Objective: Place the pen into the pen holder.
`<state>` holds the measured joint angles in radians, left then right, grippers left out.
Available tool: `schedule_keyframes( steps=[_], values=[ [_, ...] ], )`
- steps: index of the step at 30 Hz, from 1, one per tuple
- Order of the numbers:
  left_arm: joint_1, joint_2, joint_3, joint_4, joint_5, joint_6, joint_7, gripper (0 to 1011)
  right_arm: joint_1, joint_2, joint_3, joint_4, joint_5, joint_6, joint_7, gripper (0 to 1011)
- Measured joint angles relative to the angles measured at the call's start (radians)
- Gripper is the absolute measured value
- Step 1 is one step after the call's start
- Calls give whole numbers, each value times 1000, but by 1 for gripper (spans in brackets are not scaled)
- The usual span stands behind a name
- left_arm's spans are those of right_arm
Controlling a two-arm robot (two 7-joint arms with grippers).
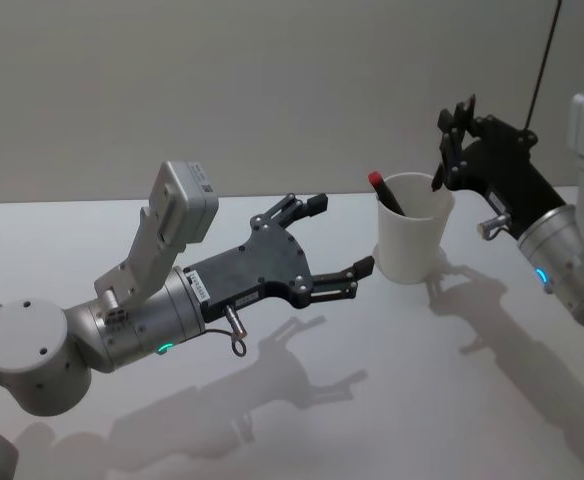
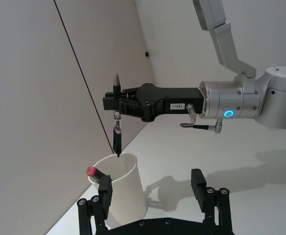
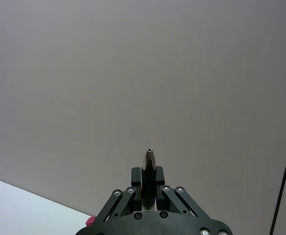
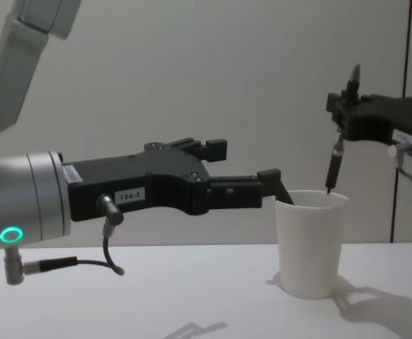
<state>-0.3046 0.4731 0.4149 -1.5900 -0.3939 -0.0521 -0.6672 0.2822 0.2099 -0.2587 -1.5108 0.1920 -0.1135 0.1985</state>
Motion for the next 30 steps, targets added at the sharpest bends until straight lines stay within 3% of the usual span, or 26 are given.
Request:
schedule_keyframes(
  steps=[18, 23, 30],
  values=[
    [0, 0, 0, 0, 0, 0, 0, 1001, 26, -28, -9, 76, 41, 56, 13, 148],
    [0, 0, 0, 0, 0, 0, 0, 1001, 29, -32, -10, 88, 51, 68, 14, 254],
    [0, 0, 0, 0, 0, 0, 0, 1001, 31, -36, -11, 97, 58, 77, 15, 492]
  ],
)
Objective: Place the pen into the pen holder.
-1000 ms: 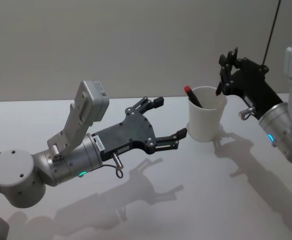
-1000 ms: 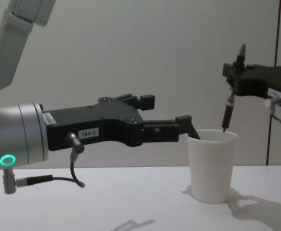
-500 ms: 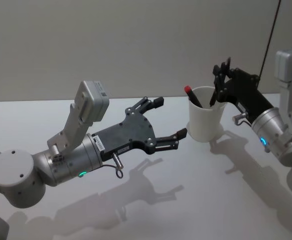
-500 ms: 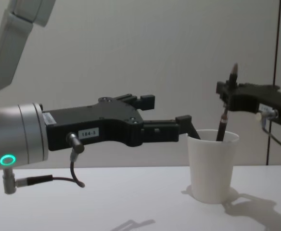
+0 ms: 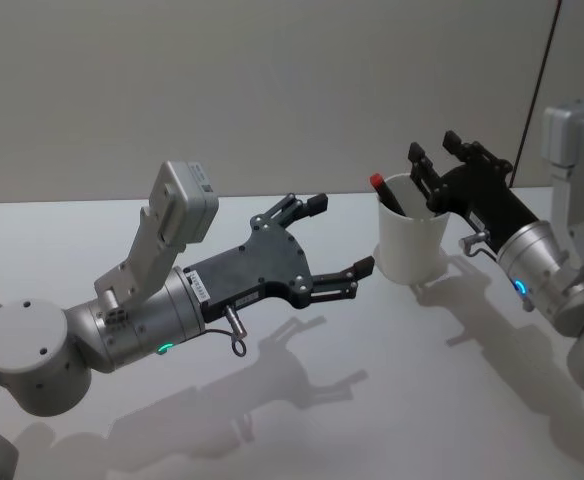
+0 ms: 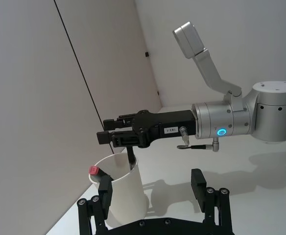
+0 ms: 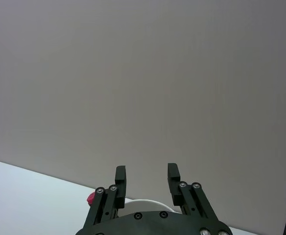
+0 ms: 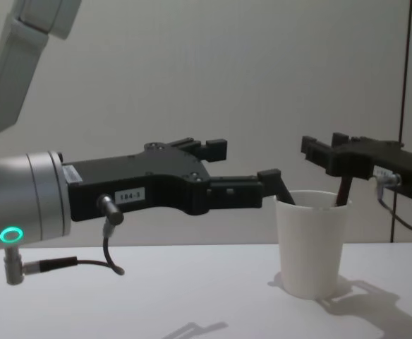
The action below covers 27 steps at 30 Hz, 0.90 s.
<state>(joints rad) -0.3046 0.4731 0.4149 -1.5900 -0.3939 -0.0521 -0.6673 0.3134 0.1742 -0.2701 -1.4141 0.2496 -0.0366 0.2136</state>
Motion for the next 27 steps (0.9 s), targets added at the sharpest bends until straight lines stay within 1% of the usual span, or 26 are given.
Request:
schedule_keyframes(
  steps=[5, 7, 8, 9, 13, 14, 16, 18, 22, 27],
  values=[
    [0, 0, 0, 0, 0, 0, 0, 1001, 1, -1, 0, 4, 3, 3, 0, 636],
    [0, 0, 0, 0, 0, 0, 0, 1001, 1, -1, -1, 4, 4, 4, 1, 715],
    [0, 0, 0, 0, 0, 0, 0, 1001, 1, -1, -1, 4, 4, 4, 1, 729],
    [0, 0, 0, 0, 0, 0, 0, 1001, 1, -1, -1, 4, 6, 4, 3, 783],
    [0, 0, 0, 0, 0, 0, 0, 1001, -1, 0, 0, -1, 12, 0, 7, 882],
    [0, 0, 0, 0, 0, 0, 0, 1001, -2, 0, 0, -2, 14, -1, 8, 932],
    [0, 0, 0, 0, 0, 0, 0, 1001, -5, 2, 2, -11, 20, -5, 12, 956],
    [0, 0, 0, 0, 0, 0, 0, 1001, -9, 4, 4, -20, 26, -9, 14, 1002],
    [0, 0, 0, 0, 0, 0, 0, 1001, -15, 8, 7, -34, 37, -16, 18, 1001],
    [0, 0, 0, 0, 0, 0, 0, 1001, -28, 17, 13, -69, 56, -25, 20, 1001]
  ],
)
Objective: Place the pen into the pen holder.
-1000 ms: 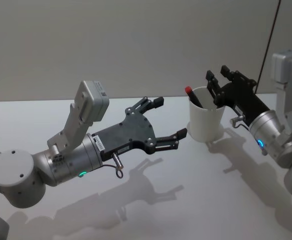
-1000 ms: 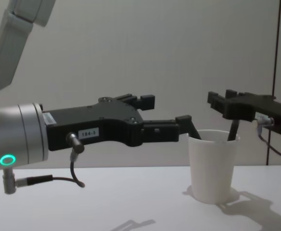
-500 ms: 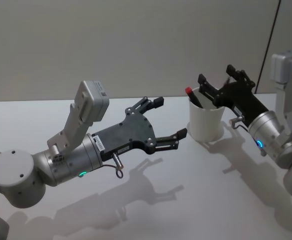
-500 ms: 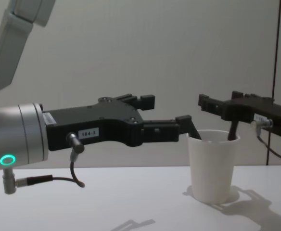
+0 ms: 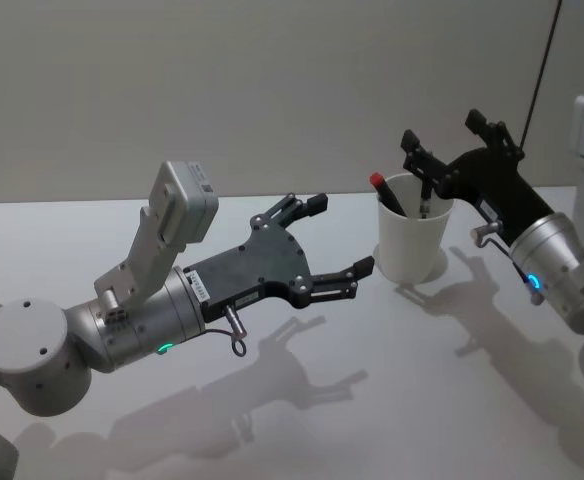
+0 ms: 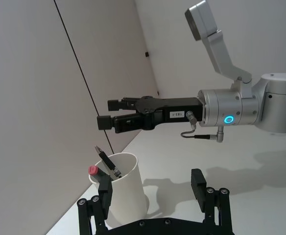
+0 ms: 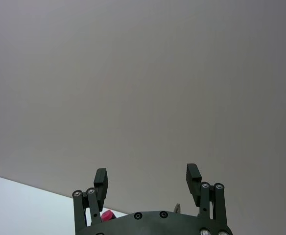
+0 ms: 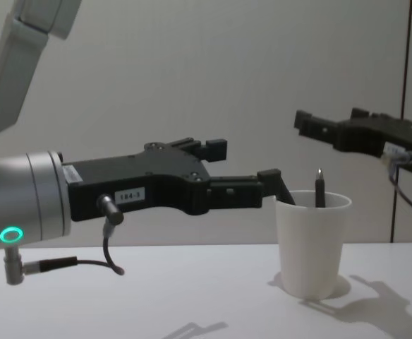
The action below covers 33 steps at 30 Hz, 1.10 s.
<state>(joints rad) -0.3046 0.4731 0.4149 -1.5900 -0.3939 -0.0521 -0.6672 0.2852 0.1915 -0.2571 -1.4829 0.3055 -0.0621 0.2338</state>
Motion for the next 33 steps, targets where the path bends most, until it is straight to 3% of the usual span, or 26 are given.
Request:
schedule_keyframes(
  steps=[9, 18, 33],
  values=[
    [0, 0, 0, 0, 0, 0, 0, 1001, -38, 23, 13, -66, 36, -6, -17, 1001],
    [3, -3, 1, -1, 6, 2, 26, 1001, -55, 31, 15, -81, 34, 0, -27, 1001],
    [22, -29, 12, -11, 61, 21, 209, 1001, -188, 93, 24, -191, 5, 52, -103, 1001]
  ],
)
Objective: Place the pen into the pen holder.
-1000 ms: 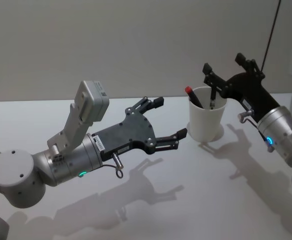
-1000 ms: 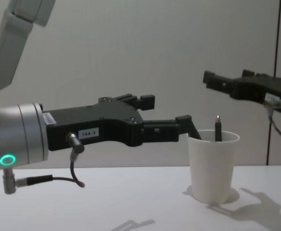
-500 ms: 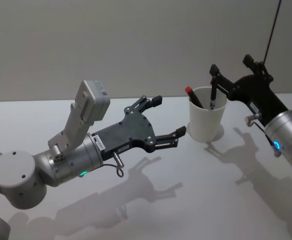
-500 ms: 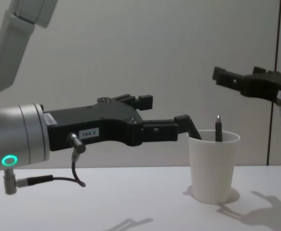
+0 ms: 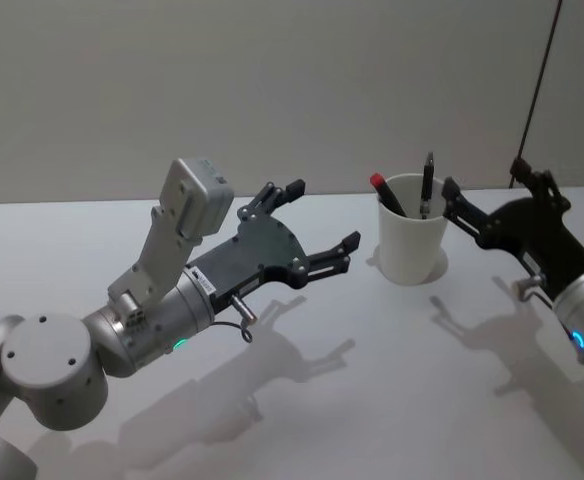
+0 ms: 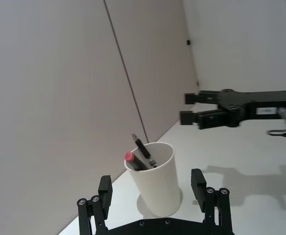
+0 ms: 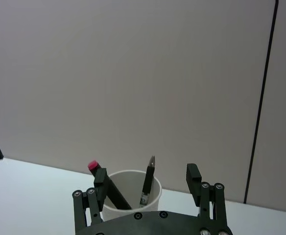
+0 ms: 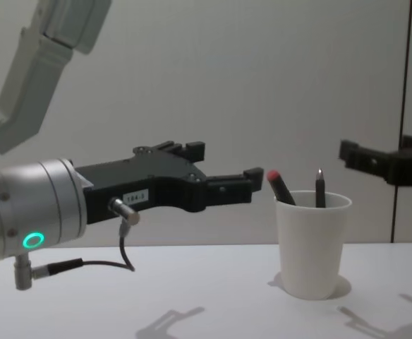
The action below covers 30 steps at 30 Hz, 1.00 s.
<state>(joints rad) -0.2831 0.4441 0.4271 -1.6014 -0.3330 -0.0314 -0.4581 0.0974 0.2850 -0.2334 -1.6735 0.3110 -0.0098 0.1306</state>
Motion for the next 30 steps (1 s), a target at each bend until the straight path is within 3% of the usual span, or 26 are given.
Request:
schedule_keyframes(
  steps=[12, 30],
  values=[
    [17, -22, 10, -9, 47, 17, 160, 1001, -98, 46, 7, -82, -21, 39, -56, 1001],
    [41, -55, 24, -23, 117, 40, 394, 1001, -112, 52, 8, -93, -24, 44, -64, 1001]
  ],
)
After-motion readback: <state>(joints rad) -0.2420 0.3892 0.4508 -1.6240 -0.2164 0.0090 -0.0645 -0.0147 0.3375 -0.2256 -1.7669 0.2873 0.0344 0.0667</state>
